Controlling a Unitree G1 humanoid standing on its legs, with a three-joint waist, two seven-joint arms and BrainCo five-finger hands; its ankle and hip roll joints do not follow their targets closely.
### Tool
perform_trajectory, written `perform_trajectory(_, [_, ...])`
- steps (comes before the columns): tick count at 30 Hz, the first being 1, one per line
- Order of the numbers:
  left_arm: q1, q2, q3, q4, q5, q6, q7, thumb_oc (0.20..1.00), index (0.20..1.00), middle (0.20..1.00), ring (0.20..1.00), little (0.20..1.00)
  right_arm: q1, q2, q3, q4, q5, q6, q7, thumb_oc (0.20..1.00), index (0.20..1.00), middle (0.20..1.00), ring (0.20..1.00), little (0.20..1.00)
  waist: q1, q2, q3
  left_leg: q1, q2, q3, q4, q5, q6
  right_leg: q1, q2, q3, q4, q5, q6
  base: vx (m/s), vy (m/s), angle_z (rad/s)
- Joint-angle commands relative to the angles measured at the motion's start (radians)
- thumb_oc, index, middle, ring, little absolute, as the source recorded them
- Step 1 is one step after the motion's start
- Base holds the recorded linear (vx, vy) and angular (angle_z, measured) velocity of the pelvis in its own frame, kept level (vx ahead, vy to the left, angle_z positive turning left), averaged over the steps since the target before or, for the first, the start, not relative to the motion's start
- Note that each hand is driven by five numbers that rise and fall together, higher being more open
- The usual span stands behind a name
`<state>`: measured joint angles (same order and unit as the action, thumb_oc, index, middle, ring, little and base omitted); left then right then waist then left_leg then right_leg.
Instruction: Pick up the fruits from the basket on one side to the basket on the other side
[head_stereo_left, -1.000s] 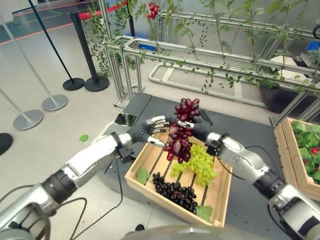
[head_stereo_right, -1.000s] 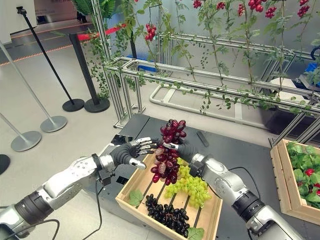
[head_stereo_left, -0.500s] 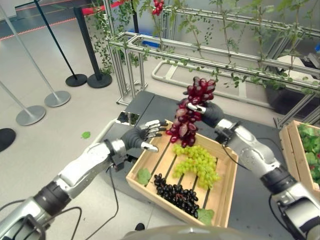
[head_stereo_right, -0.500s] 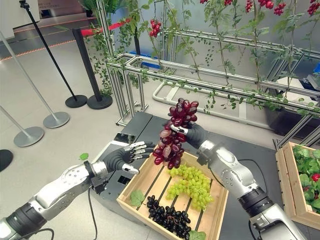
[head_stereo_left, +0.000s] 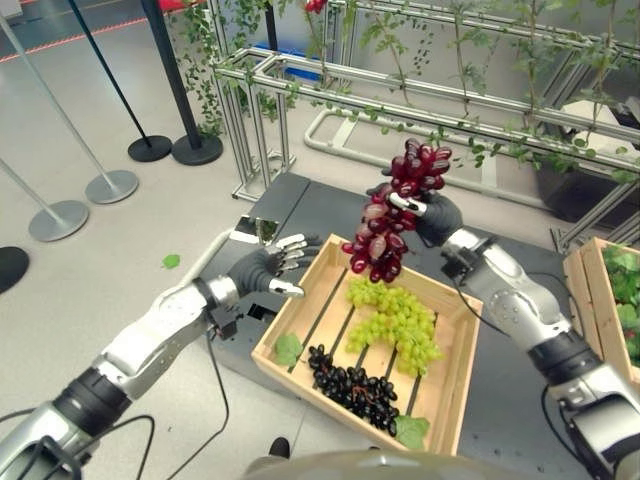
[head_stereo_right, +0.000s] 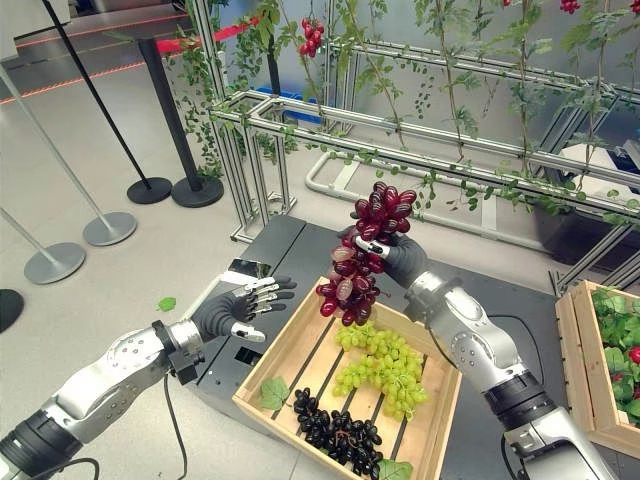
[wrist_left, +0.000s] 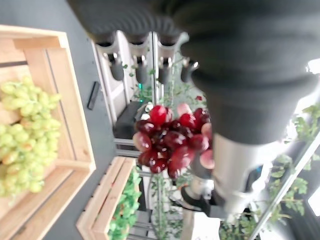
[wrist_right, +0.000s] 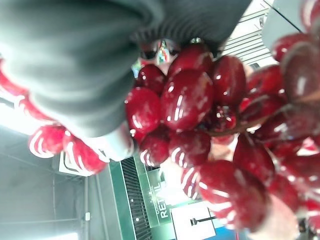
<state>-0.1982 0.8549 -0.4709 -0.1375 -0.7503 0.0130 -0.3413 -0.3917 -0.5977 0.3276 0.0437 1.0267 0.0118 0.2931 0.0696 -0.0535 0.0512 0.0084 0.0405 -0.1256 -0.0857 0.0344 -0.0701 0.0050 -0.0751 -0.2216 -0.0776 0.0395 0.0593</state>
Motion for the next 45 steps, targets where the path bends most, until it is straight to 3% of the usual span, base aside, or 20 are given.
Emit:
perform_trajectory(1, [-0.029, -0.009, 0.058, -0.015, 0.051, -0.057, 0.039, 1.000, 1.000, 1.000, 1.000, 1.000, -0.071, 0.021, -0.021, -0.117, -0.004, -0.067, 0.011, 0.200, 0.200, 0.200, 0.200, 0.200, 0.007, -0.079, -0.066, -0.006, -0.062, 0.011, 0.043, -0.065, 0.052, -0.019, -0.074, -0.004, 0.106, -0.021, 0.075, 0.00, 0.000, 0.00])
perform_trajectory(17, [-0.295, -0.232, -0.117, 0.100, 0.200, -0.083, 0.110, 1.000, 1.000, 1.000, 1.000, 1.000, -0.153, 0.130, 0.145, -0.098, -0.016, -0.017, 0.018, 0.200, 0.200, 0.200, 0.200, 0.200, -0.012, -0.085, -0.075, -0.004, -0.059, 0.008, 0.041, -0.067, 0.052, -0.018, -0.071, -0.005, 0.113, -0.031, 0.068, 0.00, 0.000, 0.00])
perform_trajectory(26, [-0.345, -0.274, -0.161, 0.105, 0.217, -0.081, 0.116, 1.000, 1.000, 1.000, 1.000, 1.000, -0.220, 0.165, 0.227, -0.122, -0.020, -0.010, 0.023, 0.200, 0.200, 0.200, 0.200, 0.200, -0.014, -0.081, -0.078, -0.001, -0.059, 0.010, 0.042, -0.068, 0.054, -0.018, -0.070, 0.001, 0.112, -0.030, 0.067, 0.00, 0.000, 0.00])
perform_trajectory(45, [-0.340, -0.299, -0.185, 0.121, 0.211, -0.077, 0.133, 1.000, 1.000, 1.000, 1.000, 1.000, -0.362, 0.211, 0.236, -0.149, -0.033, -0.078, -0.028, 0.200, 0.200, 0.200, 0.200, 0.200, -0.004, -0.088, -0.079, -0.002, -0.061, 0.009, 0.043, -0.071, 0.060, -0.015, -0.072, -0.001, 0.109, -0.025, 0.069, 0.00, 0.000, 0.00])
